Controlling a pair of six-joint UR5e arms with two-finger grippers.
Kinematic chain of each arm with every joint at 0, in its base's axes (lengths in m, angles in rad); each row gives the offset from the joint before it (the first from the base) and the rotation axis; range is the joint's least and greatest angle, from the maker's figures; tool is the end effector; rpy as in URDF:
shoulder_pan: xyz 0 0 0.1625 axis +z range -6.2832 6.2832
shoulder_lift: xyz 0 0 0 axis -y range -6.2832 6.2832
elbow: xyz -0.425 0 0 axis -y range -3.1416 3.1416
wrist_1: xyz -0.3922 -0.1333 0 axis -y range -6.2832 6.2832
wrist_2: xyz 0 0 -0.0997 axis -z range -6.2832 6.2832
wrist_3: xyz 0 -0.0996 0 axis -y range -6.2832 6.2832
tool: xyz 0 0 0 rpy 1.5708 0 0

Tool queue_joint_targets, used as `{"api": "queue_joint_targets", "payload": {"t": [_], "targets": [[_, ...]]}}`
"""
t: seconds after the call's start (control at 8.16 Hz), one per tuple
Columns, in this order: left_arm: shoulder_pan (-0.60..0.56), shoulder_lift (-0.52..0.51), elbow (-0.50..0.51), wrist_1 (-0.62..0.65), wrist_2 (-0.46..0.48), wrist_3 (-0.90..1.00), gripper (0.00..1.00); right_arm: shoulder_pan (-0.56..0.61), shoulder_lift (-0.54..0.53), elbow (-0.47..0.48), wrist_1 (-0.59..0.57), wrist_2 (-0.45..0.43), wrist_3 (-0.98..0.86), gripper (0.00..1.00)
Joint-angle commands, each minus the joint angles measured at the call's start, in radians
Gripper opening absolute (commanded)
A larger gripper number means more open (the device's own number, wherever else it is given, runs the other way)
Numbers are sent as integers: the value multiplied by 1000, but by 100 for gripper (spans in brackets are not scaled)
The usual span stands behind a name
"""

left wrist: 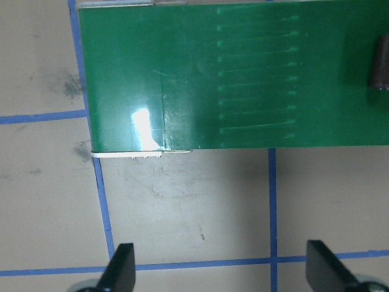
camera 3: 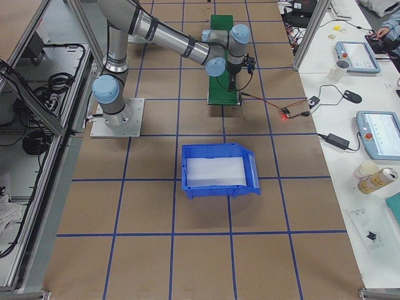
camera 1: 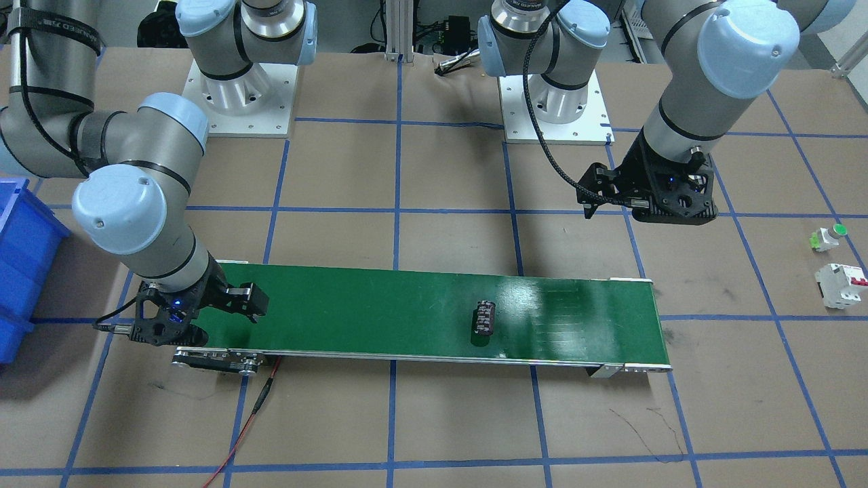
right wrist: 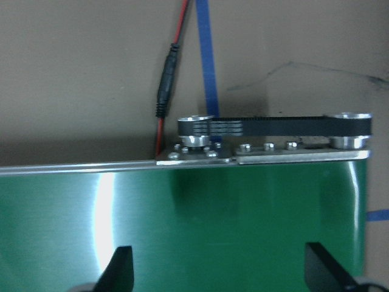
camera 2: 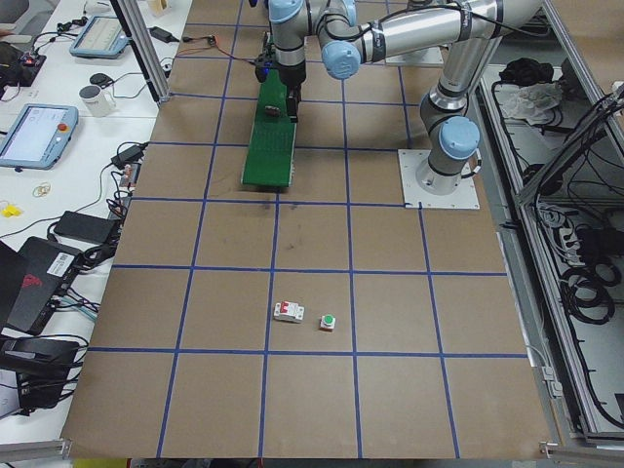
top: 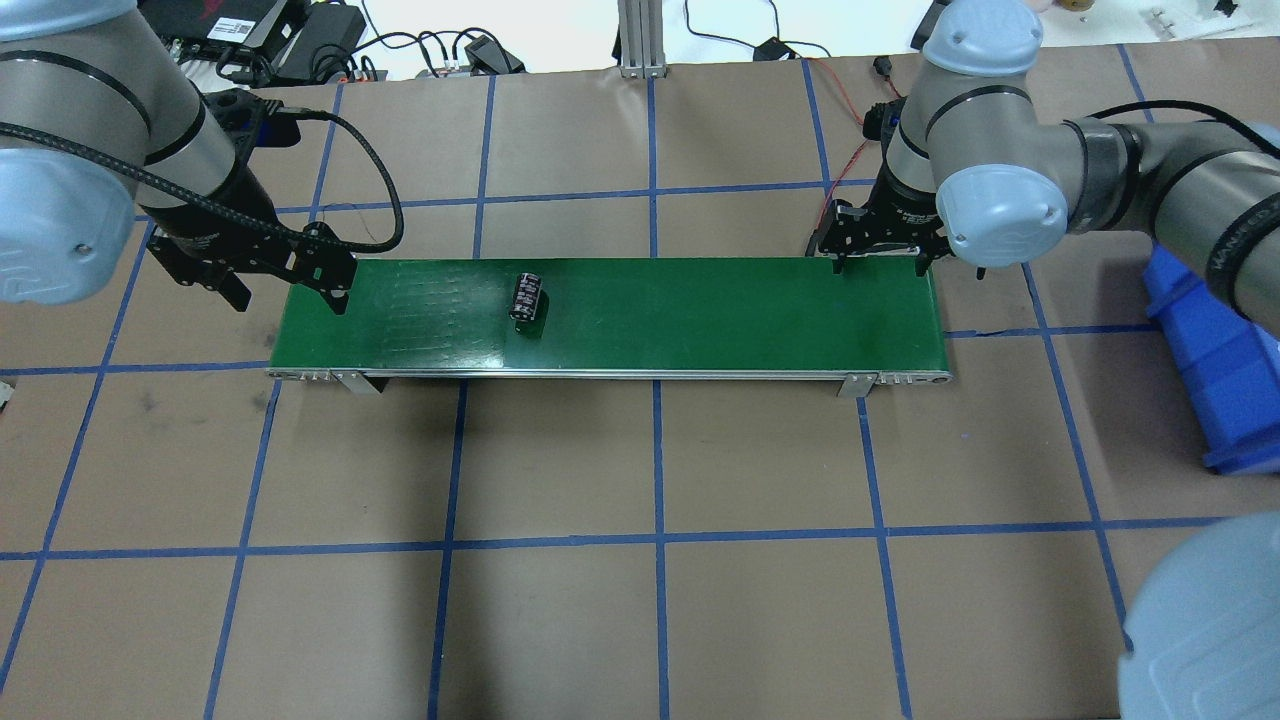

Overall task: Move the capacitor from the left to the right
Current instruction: 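Hold the right gripper open at the belt end as the capacitor travels toward it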

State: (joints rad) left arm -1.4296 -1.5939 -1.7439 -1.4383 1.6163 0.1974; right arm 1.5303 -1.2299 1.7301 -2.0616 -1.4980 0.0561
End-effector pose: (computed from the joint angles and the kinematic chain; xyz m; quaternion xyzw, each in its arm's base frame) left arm -0.0589 -0.5009 0.4053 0.0288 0.9988 0.0352 0.0170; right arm 0.1167 -0.5902 0.2747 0.0484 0.9982 0.0050 0.0364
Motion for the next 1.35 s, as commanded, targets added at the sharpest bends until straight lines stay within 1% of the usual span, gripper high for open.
{"api": "queue_joint_targets", "payload": {"t": [0.0, 0.12, 0.25, 0.61, 0.86, 0.98, 1.1, 1.23], "targets": [[0, -17, 3, -2, -6, -6, 100, -22, 1, 0, 0, 169, -19, 100], [0, -17, 1, -4, -4, -6, 100, -32, 3, 0, -2, 192, -69, 100], [0, -15, 3, -4, -1, -6, 100, -39, 1, 2, 0, 190, -131, 100], [0, -15, 4, -5, -2, -12, 100, -39, 1, 15, 14, 176, -146, 100], [-5, -20, 3, -13, -12, -180, 100, -39, 1, 22, 20, 176, -207, 100], [-6, -18, 0, -13, -12, -182, 100, -39, 0, 22, 31, 176, -212, 100], [-5, -20, 0, -11, -12, -182, 100, -39, 0, 22, 31, 154, -202, 100], [-6, -18, -3, -4, -12, -182, 100, -39, 0, 22, 31, 113, -199, 100]]}}
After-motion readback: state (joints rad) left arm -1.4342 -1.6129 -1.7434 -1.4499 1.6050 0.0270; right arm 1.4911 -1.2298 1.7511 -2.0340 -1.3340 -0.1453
